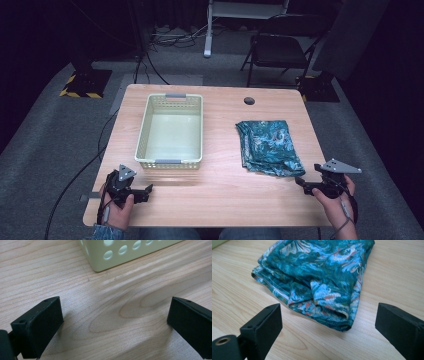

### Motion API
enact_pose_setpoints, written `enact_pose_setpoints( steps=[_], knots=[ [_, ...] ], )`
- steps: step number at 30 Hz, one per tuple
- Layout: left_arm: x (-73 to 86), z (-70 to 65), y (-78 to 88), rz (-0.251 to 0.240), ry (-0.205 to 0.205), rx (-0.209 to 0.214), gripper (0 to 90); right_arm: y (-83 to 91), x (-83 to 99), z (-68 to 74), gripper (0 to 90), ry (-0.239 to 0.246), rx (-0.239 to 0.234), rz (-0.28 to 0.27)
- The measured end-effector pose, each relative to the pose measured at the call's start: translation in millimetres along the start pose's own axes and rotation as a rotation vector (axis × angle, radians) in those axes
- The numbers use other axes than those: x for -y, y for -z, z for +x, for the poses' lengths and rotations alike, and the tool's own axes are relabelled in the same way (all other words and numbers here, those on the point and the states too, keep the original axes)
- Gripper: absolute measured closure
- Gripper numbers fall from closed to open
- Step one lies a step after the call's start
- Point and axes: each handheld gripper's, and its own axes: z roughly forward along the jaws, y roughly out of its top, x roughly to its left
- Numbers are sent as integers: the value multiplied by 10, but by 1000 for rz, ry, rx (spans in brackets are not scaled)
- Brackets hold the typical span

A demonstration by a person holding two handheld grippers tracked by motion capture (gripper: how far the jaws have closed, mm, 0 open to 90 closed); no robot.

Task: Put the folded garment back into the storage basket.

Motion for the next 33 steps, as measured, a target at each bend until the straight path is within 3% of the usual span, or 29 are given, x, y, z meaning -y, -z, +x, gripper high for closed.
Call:
enact_pose_setpoints(
  steps=[10,33],
  knots=[
    [0,-1,0,0,1,1,2,36,-180,73,81,17,-21,-36],
    [0,1,0,0,0,0,2,28,-559,259,75,49,-3,-112]
  ],
)
